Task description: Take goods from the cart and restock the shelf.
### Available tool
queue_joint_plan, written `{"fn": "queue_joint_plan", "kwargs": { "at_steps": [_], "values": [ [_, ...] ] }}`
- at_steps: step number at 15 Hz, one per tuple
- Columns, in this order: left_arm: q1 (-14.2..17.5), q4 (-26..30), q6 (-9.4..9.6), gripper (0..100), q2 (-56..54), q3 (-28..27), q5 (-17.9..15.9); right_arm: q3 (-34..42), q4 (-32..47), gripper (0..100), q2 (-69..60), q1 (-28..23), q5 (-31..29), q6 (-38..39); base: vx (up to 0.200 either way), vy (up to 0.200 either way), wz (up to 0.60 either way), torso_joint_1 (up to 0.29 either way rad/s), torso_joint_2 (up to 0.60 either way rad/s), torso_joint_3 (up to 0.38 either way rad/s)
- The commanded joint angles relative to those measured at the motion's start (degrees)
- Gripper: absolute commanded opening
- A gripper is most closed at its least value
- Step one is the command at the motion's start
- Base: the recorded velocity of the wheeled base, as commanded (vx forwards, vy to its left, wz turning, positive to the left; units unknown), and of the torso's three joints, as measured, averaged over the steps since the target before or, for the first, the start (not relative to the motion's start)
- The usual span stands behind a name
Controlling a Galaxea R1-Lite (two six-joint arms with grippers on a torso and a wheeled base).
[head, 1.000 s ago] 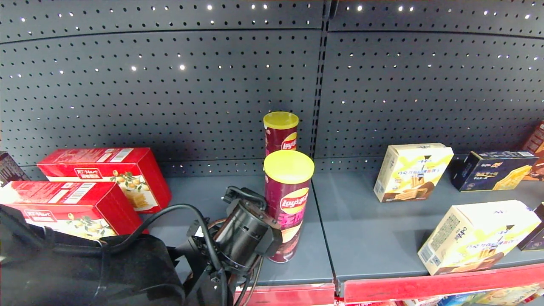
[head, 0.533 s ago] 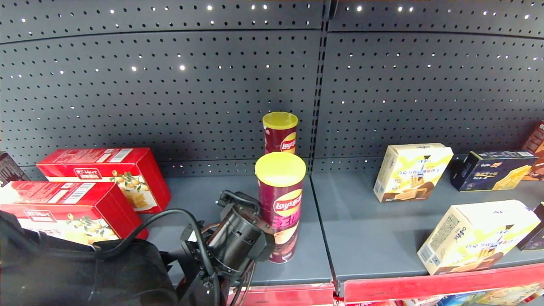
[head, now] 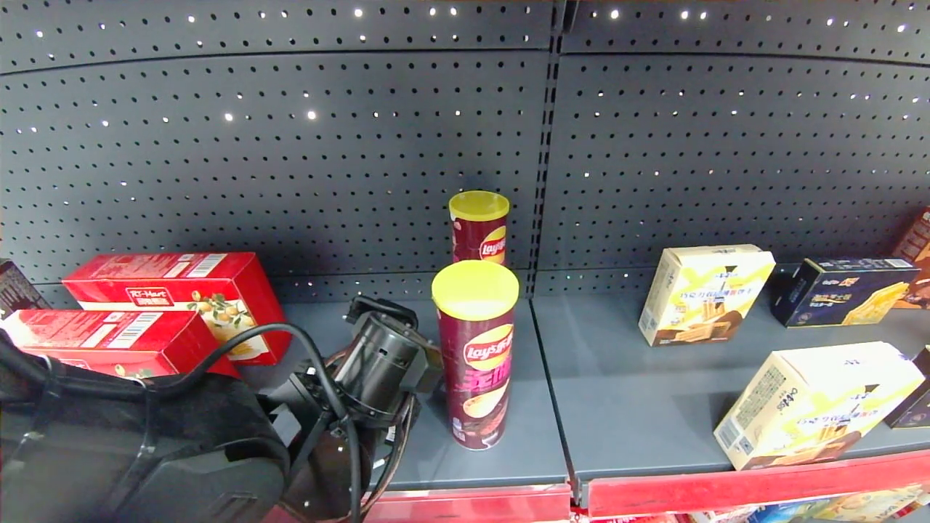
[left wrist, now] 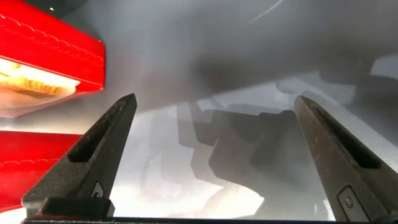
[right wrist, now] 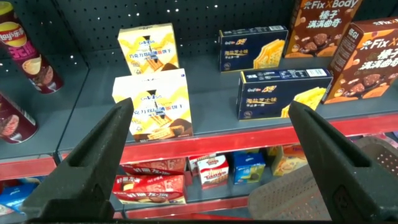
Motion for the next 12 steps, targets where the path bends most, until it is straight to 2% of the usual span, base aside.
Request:
{"fn": "queue_joint_plan", "kwargs": {
  "at_steps": [1, 4, 6, 9, 12],
  "values": [
    [-1.03, -0.17, 0.16, 100, -3.48, -0.52, 0.49, -0.05, 0.09, 100, -0.16, 0.0, 0.01, -0.01, 0.0, 0.0, 0.0, 0.0, 0.0, 0.0],
    [-2.7, -0.17, 1.48, 100, -9.37, -0.96, 2.07, 0.04, 0.09, 100, -0.51, -0.09, 0.01, -0.01, 0.0, 0.0, 0.0, 0.0, 0.0, 0.0],
    [-2.88, -0.17, 3.24, 100, -17.63, -1.75, 3.57, 0.31, 0.09, 100, 0.02, -0.17, 0.01, -0.01, 0.0, 0.0, 0.0, 0.0, 0.0, 0.0],
    [-4.72, -0.17, 3.59, 100, -26.68, -3.69, 6.82, 0.13, 0.44, 100, 0.63, -0.7, -0.43, -0.01, 0.0, 0.0, 0.0, 0.0, 0.0, 0.0],
    [-5.78, -0.17, 3.59, 100, -34.42, -7.47, 10.25, 0.75, 1.15, 100, 0.63, -4.39, -0.25, -0.01, 0.0, 0.0, 0.0, 0.0, 0.0, 0.0]
  ]
}}
